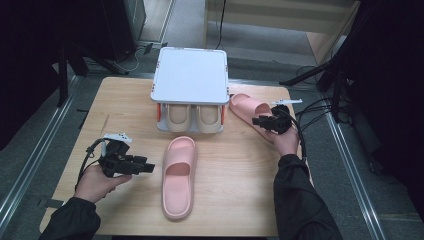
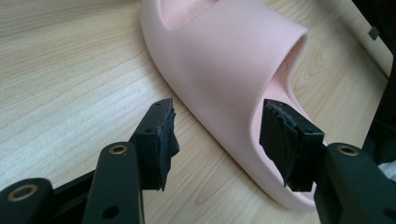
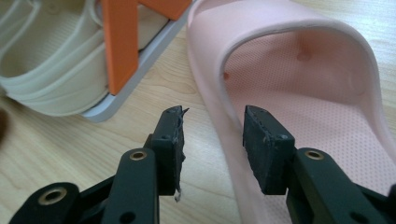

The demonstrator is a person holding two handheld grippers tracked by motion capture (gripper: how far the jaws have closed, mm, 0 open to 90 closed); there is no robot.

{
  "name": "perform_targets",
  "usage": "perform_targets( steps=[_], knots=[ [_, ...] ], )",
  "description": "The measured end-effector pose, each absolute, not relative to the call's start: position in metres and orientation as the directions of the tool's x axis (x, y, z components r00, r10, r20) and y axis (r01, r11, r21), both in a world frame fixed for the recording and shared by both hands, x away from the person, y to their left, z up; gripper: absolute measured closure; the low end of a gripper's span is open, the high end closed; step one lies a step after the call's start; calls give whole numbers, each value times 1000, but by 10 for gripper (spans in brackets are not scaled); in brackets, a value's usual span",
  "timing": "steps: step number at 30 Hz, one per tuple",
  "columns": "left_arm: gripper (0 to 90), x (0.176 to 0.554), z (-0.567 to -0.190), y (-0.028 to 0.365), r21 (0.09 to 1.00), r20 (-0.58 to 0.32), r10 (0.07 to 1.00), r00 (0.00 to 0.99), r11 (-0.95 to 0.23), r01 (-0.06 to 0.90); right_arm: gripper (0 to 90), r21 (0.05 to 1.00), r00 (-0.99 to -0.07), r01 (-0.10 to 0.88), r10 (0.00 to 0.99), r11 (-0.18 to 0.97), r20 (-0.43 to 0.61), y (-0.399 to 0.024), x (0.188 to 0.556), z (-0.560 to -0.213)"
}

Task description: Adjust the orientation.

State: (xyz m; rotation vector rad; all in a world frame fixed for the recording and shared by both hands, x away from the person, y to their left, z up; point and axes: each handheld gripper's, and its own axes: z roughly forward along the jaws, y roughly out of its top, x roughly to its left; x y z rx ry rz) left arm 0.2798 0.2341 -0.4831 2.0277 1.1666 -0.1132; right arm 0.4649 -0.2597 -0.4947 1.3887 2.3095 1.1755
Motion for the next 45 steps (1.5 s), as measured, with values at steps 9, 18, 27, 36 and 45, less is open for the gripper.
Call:
perform_targets(
  steps=[9, 18, 27, 36, 45],
  knots=[
    [444, 277, -485, 236, 574, -434, 701, 566, -269, 774, 597, 707, -530, 661, 824, 252, 202, -252, 479, -509],
    [442, 278, -487, 235, 567, -445, 693, 567, -272, 778, 733, 716, -504, 668, 831, 203, 234, -255, 484, -513],
    [442, 278, -488, 238, 567, -453, 696, 557, -257, 782, 858, 730, -523, 640, 832, 240, 185, -249, 480, -498],
    [442, 280, -487, 238, 572, -452, 697, 557, -253, 780, 864, 726, -499, 661, 834, 188, 238, -254, 470, -479],
    [440, 284, -485, 235, 586, -440, 692, 572, -262, 767, 863, 742, -524, 643, 817, 192, 242, -258, 437, -456]
  ],
)
